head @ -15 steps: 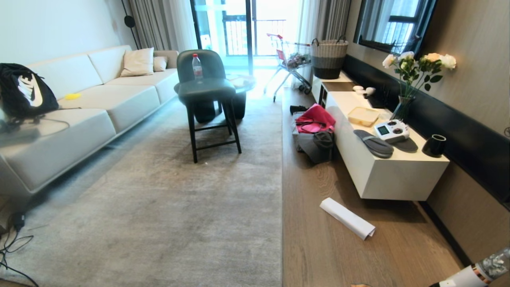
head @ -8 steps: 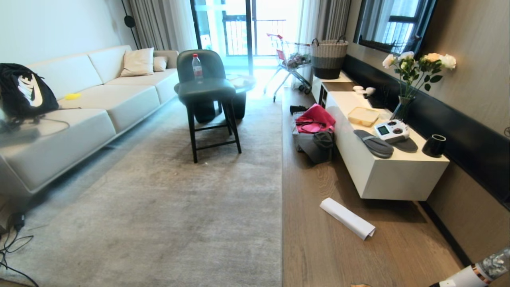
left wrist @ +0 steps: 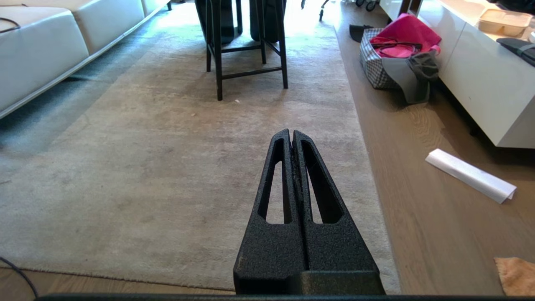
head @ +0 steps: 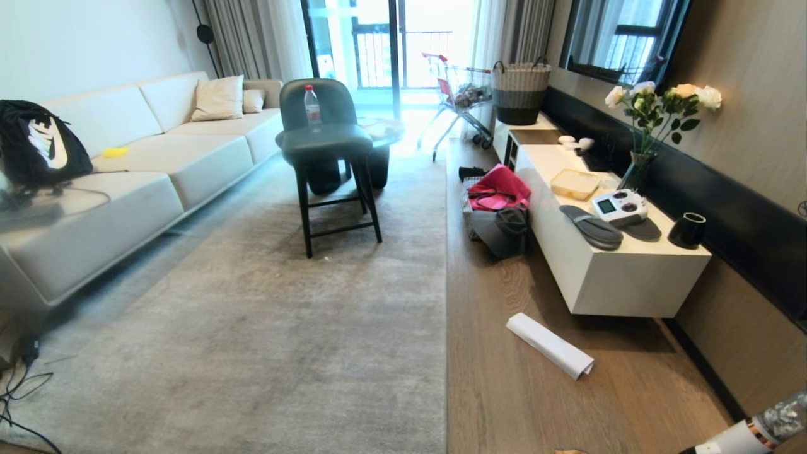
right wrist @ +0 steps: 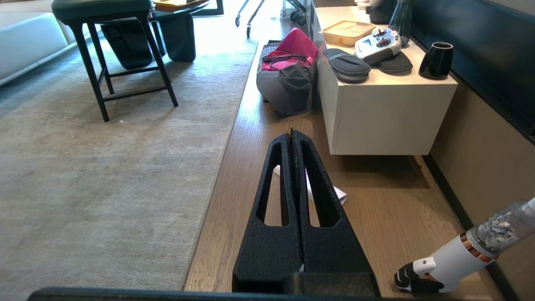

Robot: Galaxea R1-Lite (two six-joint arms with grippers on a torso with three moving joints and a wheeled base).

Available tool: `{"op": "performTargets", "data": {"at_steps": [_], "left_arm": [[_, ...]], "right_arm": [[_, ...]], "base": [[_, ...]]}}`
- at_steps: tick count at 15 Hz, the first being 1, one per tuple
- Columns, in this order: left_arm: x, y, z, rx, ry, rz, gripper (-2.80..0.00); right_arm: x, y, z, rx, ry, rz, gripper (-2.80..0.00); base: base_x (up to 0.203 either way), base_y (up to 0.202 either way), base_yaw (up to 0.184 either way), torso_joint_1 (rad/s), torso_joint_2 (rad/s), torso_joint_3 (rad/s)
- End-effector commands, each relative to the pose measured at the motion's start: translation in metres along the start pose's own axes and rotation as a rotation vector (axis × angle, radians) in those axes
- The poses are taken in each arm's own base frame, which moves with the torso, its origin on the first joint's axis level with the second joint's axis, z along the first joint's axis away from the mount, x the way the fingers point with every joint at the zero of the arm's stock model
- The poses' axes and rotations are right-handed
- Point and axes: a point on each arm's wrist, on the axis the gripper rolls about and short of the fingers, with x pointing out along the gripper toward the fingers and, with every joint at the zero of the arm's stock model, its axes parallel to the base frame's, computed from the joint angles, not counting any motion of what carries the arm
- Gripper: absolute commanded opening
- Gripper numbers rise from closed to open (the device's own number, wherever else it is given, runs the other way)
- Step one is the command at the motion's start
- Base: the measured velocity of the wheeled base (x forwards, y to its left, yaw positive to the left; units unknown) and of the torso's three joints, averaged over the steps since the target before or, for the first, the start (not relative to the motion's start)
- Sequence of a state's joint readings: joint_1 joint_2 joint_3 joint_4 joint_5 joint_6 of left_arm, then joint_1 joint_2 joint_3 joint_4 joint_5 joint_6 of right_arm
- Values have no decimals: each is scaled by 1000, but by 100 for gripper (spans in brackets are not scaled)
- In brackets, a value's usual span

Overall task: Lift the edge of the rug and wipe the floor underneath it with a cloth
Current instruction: Lift up the carpet

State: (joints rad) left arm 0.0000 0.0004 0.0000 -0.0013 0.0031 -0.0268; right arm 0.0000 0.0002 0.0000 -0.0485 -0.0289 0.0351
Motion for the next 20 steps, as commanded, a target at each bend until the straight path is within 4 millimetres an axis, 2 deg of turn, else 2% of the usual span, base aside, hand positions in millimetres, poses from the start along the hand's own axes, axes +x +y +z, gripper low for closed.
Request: {"op": "performTargets", "data": {"at_steps": [1,20], "left_arm": [[0,0,0,-1,-1,0,-280],[0,0,0,-1,-1,0,-280]], "right_arm": [[0,0,0,0,1,0,-280],[0,0,0,0,-2,-1,-280]], "base": [[0,0,0,0,0,0],[0,0,0,0,0,0]]}}
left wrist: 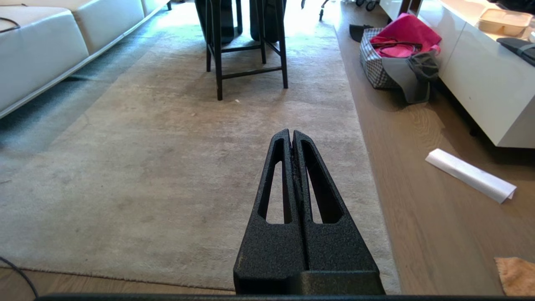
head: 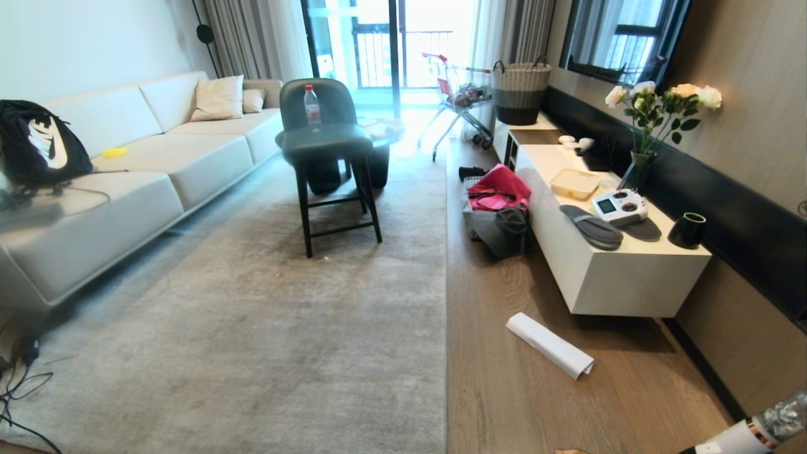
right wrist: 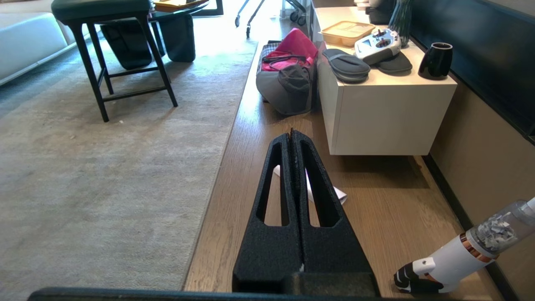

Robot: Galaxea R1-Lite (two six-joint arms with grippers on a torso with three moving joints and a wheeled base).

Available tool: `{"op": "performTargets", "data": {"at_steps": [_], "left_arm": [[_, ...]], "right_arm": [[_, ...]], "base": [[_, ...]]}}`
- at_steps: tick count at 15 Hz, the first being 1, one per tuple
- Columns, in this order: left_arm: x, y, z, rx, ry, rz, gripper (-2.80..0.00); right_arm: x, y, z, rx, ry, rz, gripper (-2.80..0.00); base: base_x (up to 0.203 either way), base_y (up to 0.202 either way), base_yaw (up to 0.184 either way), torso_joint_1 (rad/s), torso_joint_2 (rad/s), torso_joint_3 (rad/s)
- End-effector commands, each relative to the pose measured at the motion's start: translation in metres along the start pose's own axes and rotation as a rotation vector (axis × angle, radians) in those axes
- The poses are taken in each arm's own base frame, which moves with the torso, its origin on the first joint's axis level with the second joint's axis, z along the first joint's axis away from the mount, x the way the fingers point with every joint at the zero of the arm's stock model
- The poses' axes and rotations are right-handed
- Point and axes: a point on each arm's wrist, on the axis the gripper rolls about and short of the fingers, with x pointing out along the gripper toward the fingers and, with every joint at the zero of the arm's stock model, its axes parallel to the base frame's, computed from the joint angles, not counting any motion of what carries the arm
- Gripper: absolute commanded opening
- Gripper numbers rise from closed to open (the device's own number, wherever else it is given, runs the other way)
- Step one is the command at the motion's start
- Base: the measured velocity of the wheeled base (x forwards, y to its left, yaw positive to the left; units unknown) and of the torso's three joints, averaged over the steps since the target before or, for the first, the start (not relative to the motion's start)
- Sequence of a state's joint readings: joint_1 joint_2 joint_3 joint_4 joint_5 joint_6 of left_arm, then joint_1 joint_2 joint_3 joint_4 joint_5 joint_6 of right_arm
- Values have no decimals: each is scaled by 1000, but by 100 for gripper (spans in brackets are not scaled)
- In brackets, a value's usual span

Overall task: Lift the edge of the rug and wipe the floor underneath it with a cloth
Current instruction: Lift up the carpet

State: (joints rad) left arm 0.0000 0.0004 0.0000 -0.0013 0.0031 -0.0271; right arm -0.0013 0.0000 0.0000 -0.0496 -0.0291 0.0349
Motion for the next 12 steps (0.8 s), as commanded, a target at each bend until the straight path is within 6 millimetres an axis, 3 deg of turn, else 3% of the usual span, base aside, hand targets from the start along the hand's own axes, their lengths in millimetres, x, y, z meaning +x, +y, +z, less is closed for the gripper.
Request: {"op": "performTargets", "data": {"at_steps": [1,12], "left_arm": [[0,0,0,-1,-1,0,-280],[0,0,0,-1,-1,0,-280]], "right_arm": [[0,0,0,0,0,0,-280],[0,0,0,0,2,1,-280]], "base": [[0,0,0,0,0,0],[0,0,0,0,0,0]]}}
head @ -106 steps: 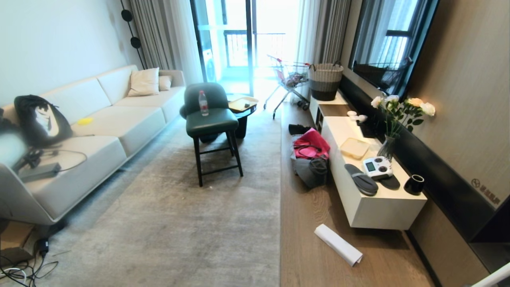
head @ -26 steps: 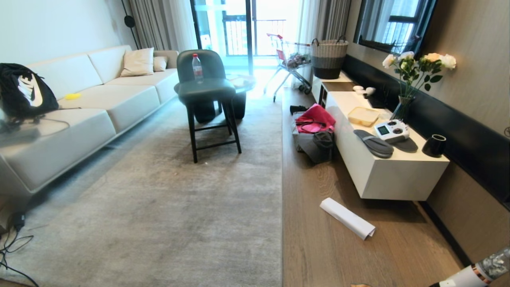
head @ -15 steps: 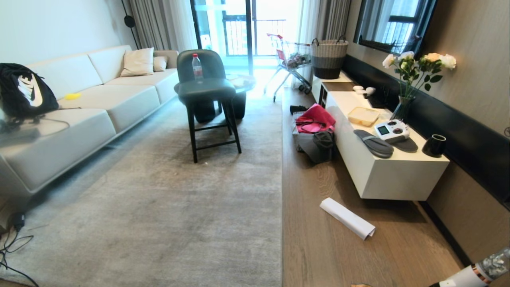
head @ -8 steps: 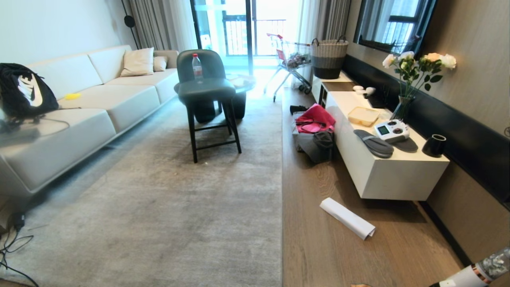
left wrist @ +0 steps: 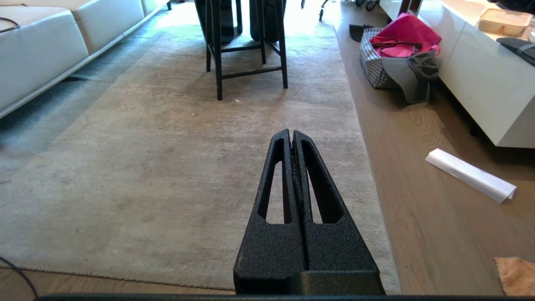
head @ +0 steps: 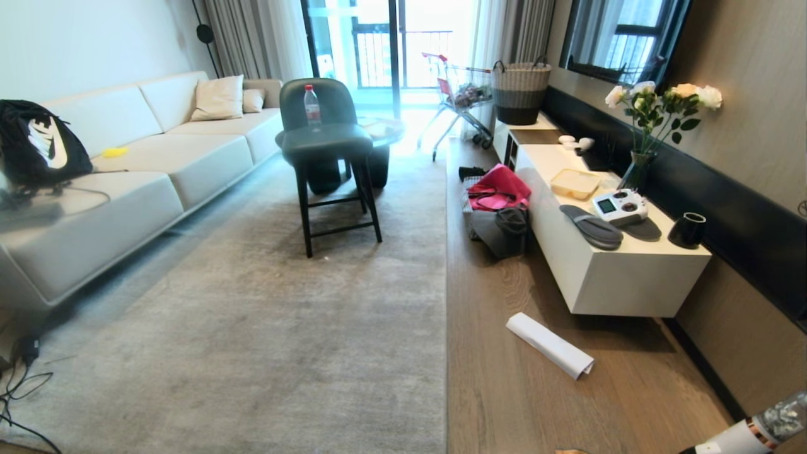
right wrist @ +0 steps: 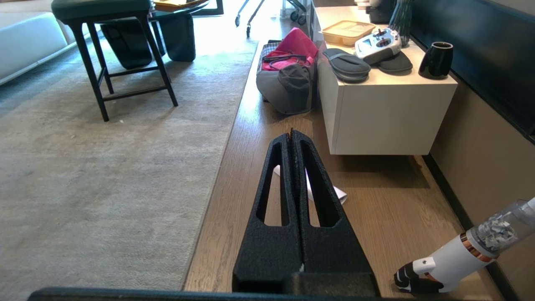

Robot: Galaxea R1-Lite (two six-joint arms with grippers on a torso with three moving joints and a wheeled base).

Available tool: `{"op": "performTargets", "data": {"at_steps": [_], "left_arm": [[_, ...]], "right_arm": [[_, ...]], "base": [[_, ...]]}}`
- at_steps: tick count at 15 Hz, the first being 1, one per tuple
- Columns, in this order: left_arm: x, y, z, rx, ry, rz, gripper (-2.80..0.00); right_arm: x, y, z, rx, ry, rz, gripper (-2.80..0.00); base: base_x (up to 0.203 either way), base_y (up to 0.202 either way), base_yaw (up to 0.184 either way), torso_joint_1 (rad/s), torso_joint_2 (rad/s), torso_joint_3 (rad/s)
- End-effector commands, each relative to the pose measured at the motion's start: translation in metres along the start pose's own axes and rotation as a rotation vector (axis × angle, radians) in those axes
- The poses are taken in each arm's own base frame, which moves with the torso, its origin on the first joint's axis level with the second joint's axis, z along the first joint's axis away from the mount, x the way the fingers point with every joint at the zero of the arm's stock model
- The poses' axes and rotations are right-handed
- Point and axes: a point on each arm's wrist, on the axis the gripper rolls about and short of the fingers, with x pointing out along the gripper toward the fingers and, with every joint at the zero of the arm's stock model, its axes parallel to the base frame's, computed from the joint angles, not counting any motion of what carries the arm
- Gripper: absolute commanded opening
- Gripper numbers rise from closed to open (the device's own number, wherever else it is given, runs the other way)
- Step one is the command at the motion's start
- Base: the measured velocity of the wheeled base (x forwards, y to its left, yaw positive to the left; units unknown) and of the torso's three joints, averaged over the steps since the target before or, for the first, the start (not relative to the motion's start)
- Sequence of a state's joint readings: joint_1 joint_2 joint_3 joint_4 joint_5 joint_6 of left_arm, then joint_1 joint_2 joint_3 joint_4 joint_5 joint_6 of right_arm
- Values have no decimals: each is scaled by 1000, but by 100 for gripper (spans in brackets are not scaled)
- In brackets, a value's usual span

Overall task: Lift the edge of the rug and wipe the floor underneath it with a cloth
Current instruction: Lift up the carpet

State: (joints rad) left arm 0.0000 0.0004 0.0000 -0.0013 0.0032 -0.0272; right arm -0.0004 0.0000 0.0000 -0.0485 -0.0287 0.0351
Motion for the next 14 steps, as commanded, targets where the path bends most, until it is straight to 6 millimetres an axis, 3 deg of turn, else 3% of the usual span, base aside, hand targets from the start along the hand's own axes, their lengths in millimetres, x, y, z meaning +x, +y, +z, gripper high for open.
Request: {"op": "performTargets", "data": {"at_steps": [1,9,14], "left_arm": [[0,0,0,0,-1,0,-280],[0,0,0,0,-1,0,-280],[0,0,0,0,-1,0,-280]], "right_arm": [[0,0,0,0,1,-1,-280],[0,0,0,0,-2,-1,-280],[0,0,0,0,-1,-1,-280]], "base": [[0,0,0,0,0,0],[0,0,0,0,0,0],[0,0,0,-469,100,-346]]}}
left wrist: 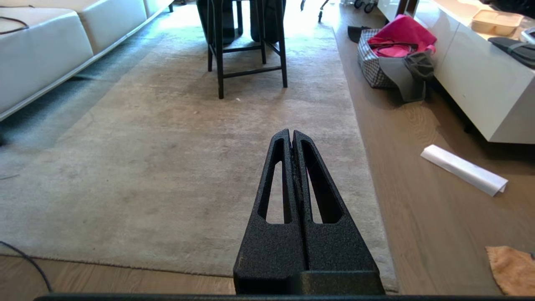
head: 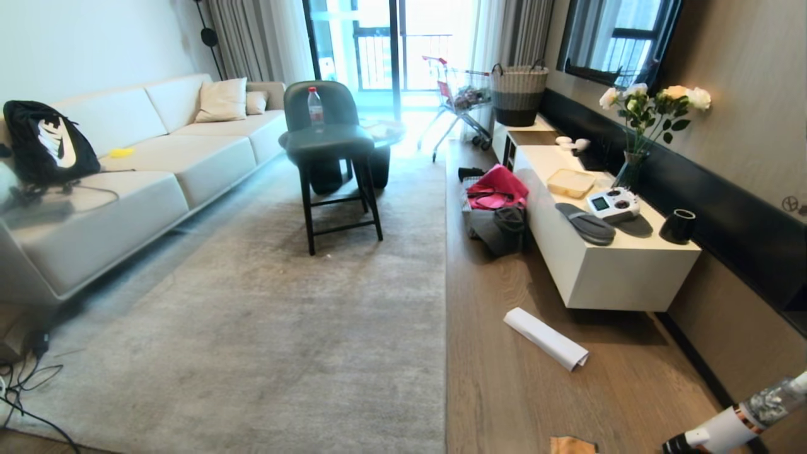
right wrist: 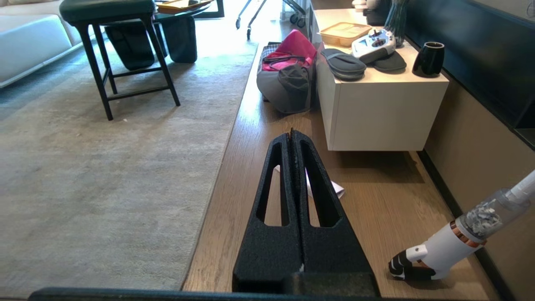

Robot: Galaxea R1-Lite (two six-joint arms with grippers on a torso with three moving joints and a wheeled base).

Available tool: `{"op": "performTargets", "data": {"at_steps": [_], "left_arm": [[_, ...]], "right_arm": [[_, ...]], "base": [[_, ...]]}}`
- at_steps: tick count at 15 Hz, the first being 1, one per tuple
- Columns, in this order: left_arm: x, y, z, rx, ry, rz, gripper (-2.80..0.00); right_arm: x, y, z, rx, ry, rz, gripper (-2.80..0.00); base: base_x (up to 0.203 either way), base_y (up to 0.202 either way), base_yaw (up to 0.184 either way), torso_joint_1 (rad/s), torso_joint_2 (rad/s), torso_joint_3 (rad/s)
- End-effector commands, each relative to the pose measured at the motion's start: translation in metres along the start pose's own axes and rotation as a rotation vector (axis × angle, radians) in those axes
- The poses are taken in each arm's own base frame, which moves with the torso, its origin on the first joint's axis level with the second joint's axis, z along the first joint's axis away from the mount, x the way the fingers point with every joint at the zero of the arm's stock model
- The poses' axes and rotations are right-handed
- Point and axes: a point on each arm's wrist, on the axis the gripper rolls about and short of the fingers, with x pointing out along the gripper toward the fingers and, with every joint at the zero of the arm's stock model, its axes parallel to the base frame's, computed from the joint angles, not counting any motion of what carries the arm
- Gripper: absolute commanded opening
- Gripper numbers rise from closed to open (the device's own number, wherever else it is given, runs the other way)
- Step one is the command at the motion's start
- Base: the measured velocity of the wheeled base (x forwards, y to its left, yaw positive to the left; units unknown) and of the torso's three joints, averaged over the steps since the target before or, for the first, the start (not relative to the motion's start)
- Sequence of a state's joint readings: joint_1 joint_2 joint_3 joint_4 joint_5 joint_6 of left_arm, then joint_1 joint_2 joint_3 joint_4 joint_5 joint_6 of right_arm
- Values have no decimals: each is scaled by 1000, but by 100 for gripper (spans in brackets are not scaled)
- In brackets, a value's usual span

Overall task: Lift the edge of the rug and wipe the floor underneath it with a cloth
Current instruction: Lift up the carpet

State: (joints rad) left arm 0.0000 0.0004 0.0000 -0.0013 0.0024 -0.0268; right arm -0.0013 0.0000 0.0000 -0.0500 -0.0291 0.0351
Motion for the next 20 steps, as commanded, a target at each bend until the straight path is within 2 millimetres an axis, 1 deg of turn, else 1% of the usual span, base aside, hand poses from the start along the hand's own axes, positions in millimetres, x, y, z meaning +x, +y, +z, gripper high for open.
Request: {"op": "performTargets", "data": {"at_steps": [1,4,10,12,16,17,20], "left_arm": [[0,0,0,-1,-1,1,-280],[0,0,0,-1,-1,1,-280],[0,0,0,-1,-1,1,-280],[0,0,0,-1,-1,1,-280],[0,0,0,-1,-1,1,-280],[0,0,0,-1,-1,1,-280],[0,0,0,-1,-1,1,-280]], "right_arm": [[0,0,0,0,1,1,-280],[0,0,0,0,0,1,-280],[0,0,0,0,1,0,-280],[0,0,0,0,-1,0,-280],[0,0,0,0,-1,0,-280],[0,0,0,0,-1,1,-280],[0,0,0,0,0,0,-280]], "base": [[0,0,0,-556,122,-432],[0,0,0,-187,52,-157],[0,0,0,-7,3,-5],[0,0,0,372,-32,306],[0,0,0,550,-108,410],[0,0,0,253,13,82],[0,0,0,0,0,0]]}}
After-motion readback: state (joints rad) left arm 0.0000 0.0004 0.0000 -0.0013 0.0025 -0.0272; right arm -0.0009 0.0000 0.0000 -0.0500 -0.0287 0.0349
